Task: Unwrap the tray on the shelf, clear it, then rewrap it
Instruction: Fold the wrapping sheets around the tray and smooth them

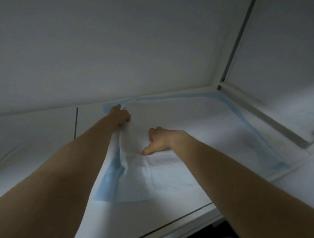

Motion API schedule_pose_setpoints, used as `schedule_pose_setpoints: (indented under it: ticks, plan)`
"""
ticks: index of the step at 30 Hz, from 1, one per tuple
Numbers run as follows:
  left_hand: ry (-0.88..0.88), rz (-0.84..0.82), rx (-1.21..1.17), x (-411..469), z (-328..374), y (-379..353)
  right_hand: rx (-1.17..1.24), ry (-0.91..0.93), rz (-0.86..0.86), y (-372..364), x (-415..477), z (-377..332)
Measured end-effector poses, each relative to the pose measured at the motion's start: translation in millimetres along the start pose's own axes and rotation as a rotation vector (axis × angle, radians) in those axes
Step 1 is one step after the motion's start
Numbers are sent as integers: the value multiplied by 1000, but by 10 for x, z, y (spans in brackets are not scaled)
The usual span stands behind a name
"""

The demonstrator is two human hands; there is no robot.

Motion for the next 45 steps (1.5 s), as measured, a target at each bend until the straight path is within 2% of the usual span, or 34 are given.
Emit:
schedule_pose_setpoints:
  ticks: [4, 8, 12, 17, 21, 24, 28, 31, 39, 45]
  plan:
    - [5, 27, -102, -32, 1, 16, 29, -7, 24, -8, 1, 6]
    - [-39, 235, 50, -203, 5, 87, 49, 2, 73, 8, -43, -11]
    - [42, 251, 92, -481, 4, 175, 30, -15, 146, 89, -59, -127]
    - [75, 148, -116, -844, -17, 222, 252, 28, 250, 196, -47, -385]
    - [119, 183, -295, -1006, -106, 257, 422, 44, 216, 90, -40, -546]
    - [209, 140, -365, -1146, -171, 267, 521, 38, 166, -7, -15, -618]
    - [360, -15, -449, -1292, -271, 252, 635, -3, 182, -37, -1, -625]
    - [414, -108, -508, -1314, -336, 203, 641, -33, 196, -56, -25, -629]
    - [485, -184, -528, -1430, -343, 176, 590, -78, 119, -124, -71, -735]
    - [468, -249, -468, -1469, -385, 259, 413, -29, 158, -168, -88, -790]
Point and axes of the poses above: each hand's wrist, its own x-axis towards the middle knuckle, its own y-axis out of the back of the hand, z = x × y, the point moved 2 cm from there along x, towards the middle knuckle, and after that the axes turned 2 degrees about -y, right-handed, at the moved point
